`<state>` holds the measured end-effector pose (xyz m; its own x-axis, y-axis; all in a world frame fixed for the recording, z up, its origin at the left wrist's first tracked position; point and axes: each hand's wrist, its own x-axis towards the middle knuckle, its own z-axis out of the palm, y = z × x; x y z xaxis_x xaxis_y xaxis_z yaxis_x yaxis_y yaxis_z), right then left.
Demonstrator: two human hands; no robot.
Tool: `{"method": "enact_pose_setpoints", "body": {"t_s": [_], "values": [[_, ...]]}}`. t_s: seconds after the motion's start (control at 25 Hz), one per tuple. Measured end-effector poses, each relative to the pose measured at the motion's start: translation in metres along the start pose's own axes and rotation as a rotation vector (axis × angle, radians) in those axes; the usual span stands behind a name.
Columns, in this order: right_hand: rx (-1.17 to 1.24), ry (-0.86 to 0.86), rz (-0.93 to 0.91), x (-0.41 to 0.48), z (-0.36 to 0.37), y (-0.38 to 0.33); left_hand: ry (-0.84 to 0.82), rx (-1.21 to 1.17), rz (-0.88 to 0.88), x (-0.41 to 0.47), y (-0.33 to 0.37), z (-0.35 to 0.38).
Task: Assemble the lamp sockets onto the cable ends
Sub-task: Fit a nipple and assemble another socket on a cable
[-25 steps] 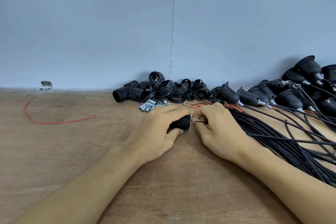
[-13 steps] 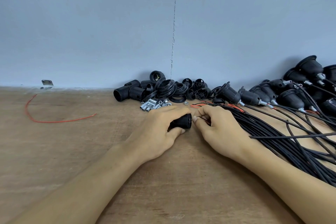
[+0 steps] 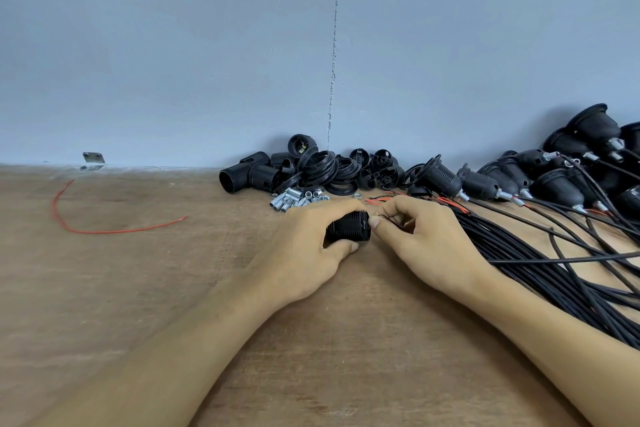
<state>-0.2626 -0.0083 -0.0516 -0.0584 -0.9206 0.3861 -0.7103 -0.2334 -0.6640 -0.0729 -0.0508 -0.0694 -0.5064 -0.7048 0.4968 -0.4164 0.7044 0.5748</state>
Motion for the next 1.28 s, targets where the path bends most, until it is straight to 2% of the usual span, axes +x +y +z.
{"method": "enact_pose_setpoints", "body": {"t_s": [0.4, 0.8, 1.28], "values": [[-0.027, -0.039, -0.025, -0.0009, -0.0025, -0.0017, -0.056, -0.039, -0.016, 0.0007, -0.0018, -0.0005], [-0.053, -0.005, -0.03, -0.0013, 0.0024, -0.0007, -0.056, -0.038, -0.032, -0.0008, -0.0003, 0.0027], [-0.025, -0.034, 0.006, 0.0004, 0.0014, -0.0006, 0.027, -0.062, -0.07, -0.0011, 0.0002, 0.005]]}}
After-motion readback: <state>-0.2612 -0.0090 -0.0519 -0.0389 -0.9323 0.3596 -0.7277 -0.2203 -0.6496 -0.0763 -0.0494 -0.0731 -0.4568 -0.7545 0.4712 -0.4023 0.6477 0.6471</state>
